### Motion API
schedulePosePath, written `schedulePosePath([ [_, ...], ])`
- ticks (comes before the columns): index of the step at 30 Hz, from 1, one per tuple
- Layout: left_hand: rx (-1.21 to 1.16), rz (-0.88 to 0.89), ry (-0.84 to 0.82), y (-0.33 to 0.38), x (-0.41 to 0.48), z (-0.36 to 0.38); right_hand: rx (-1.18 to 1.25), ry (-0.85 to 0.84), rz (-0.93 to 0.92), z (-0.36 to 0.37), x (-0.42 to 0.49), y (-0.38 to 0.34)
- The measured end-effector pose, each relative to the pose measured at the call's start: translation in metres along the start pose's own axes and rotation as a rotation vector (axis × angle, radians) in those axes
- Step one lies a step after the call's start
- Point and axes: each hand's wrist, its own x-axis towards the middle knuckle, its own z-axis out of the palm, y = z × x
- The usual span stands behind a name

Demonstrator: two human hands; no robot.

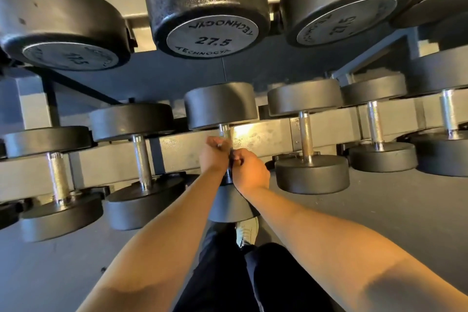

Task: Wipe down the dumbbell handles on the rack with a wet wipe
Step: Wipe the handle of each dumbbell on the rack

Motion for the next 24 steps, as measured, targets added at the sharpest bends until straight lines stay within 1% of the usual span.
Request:
schedulePosePath([
  [3, 0.067, -0.017, -0.068, -0.016, -0.001, -0.003, -0.024, 0.038, -0.019, 0.002, -0.002, 0.002],
  [4, 0.055, -0.016, -0.077, -0.018, 0.001, -0.005, -0.032, 0.046, -0.025, 0.002, -0.002, 0.003],
  [5, 0.004, -0.009, -0.069, -0.017, 0.001, -0.005, -0.032, 0.052, -0.025, 0.002, -0.002, 0.003],
  [7, -0.164, 0.006, 0.005, -0.01, 0.005, -0.005, -0.011, 0.06, -0.021, 0.002, -0.001, 0.004],
  [9, -0.322, -0.033, 0.084, 0.003, 0.012, -0.001, 0.017, 0.072, -0.018, 0.004, -0.002, 0.006],
  [11, -0.417, -0.088, 0.089, 0.011, 0.018, 0.005, 0.046, 0.103, -0.029, 0.007, -0.001, 0.008],
  [13, -0.385, -0.058, 0.067, 0.011, 0.018, 0.007, 0.089, 0.129, -0.032, 0.009, 0.0, 0.011],
  [17, -0.192, 0.014, -0.009, -0.006, 0.007, 0.001, 0.181, 0.145, -0.06, 0.013, 0.002, 0.014],
  [21, -0.073, 0.037, -0.153, -0.022, 0.006, -0.008, 0.201, 0.163, -0.081, 0.014, 0.001, 0.017],
  [24, -0.002, -0.036, -0.243, -0.03, 0.004, -0.011, 0.173, 0.145, -0.084, 0.012, 0.0, 0.016],
])
